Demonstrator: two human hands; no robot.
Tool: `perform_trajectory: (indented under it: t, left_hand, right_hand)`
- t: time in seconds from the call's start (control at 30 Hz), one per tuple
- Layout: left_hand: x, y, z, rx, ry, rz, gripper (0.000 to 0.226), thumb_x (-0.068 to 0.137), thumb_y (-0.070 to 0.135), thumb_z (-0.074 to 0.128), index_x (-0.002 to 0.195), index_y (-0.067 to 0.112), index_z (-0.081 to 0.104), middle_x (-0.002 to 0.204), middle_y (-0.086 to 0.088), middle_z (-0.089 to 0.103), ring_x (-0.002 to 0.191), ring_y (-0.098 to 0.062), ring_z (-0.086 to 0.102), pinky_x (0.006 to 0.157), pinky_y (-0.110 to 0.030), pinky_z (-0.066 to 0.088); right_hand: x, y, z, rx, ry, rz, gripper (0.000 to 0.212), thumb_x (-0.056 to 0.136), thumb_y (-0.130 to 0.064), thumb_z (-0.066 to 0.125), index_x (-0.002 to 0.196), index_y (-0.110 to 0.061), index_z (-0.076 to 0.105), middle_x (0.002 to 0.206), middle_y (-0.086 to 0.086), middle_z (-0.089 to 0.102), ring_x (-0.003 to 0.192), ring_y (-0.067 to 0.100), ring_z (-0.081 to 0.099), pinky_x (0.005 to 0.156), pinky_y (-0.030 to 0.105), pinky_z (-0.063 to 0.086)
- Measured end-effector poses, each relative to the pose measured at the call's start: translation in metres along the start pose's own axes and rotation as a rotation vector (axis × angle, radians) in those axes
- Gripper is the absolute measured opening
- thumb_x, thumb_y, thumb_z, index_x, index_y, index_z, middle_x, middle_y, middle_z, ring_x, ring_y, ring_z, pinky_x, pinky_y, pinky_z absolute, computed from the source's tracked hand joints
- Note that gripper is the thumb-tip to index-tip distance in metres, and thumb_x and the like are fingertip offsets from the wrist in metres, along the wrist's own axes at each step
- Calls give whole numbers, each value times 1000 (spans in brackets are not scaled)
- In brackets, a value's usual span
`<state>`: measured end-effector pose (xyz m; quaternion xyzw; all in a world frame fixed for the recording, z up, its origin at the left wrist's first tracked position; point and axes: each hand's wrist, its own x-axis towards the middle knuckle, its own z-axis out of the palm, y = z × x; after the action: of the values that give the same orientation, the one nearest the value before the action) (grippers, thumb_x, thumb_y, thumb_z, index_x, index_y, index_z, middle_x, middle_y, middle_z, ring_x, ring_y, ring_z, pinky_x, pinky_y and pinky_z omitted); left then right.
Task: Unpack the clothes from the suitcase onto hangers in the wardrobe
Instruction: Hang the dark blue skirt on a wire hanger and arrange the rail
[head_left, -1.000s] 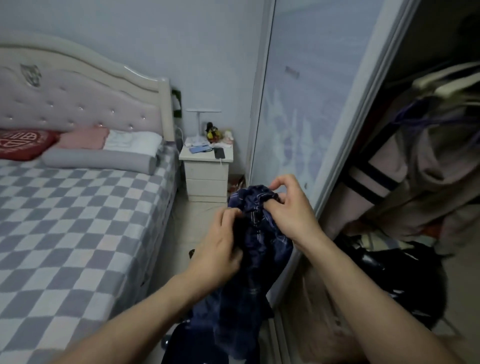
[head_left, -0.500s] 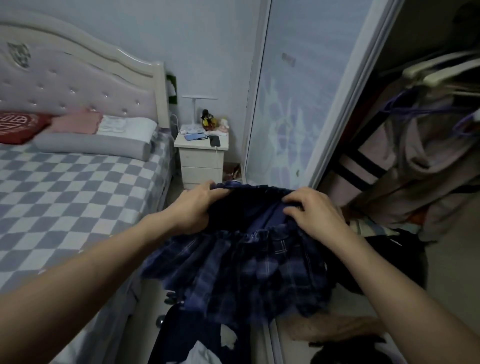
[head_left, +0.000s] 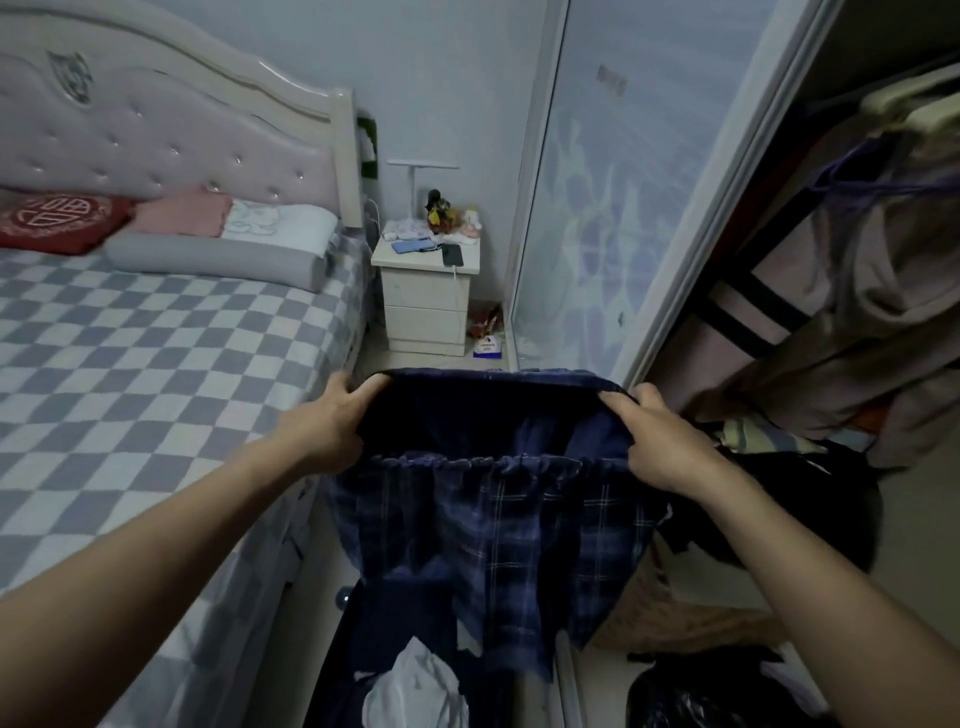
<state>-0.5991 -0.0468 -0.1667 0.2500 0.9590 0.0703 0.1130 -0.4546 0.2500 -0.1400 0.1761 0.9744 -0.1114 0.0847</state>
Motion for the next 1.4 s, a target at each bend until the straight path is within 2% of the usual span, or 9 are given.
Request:
perform_trajectory:
  t: [0.2,0.3,0.4,0.63,0.8,0.9,1.1,1.23,1.4]
  left_hand:
    - [-11,25,-2,-382,58,308,60,75,-6,46,131,17,46,126,-7,55,117,-22,51,94,-24,40]
    - [-12,44,-15,-519,81,338,59,74,-14,40,125,14,49,118,-6,57,106,-17,54,78,-10,41]
    - [-12,60,-25,-601,67,487,44,67,-3,41,107,14,48,98,2,55,93,-9,50,77,-8,39]
    - [-13,51,-18,-722,125,456,50,73,-20,37,102,20,32,85,-3,56,80,-29,55,72,-33,48]
    - [-15,50,-19,-834,160,454,44,68,-6,37,94,28,34,86,-1,55,85,-31,56,76,-43,46]
    - [-17,39,-15,-775,272,427,35,71,2,42,95,25,34,90,-1,53,86,-29,58,80,-43,48]
    - [-38,11,31,-86,275,368,33,84,2,45,92,25,23,101,-9,40,78,-37,55,64,-44,45]
    - [-47,11,53,-199,403,339,42,87,6,54,109,33,30,128,-9,48,103,-30,58,84,-42,48]
    - [-47,3,76,-90,440,452,18,78,16,40,96,17,40,100,-7,47,72,-30,57,54,-31,42]
  right_hand:
    - [-9,-24,4,47,-174,-175,64,82,1,43,138,-31,39,140,6,26,136,24,24,109,37,28]
    - [-15,-53,-5,90,-40,-312,48,75,1,50,106,-35,56,145,1,26,137,22,22,111,40,22]
    - [-10,-87,-5,330,102,-530,38,74,-5,59,81,-37,39,130,0,38,126,21,37,104,45,33]
    - [8,-93,-2,417,157,-492,33,74,12,41,74,-19,51,82,-1,55,76,17,50,67,20,35]
    - [6,-121,5,379,-36,-501,35,79,-13,66,68,-31,38,67,-11,45,62,8,42,62,28,37]
    - [7,-124,7,402,123,-495,39,77,3,54,65,-30,35,69,-6,47,64,15,43,64,32,38]
    - [2,-120,3,431,234,-513,39,71,12,49,61,-24,58,80,-3,52,75,14,48,69,21,35]
    - [-5,-114,7,502,273,-513,35,70,14,50,60,-16,64,76,-4,52,73,12,50,68,14,36]
    - [-12,-104,8,559,296,-499,39,72,13,52,59,-22,63,78,-12,51,70,-1,49,66,6,34]
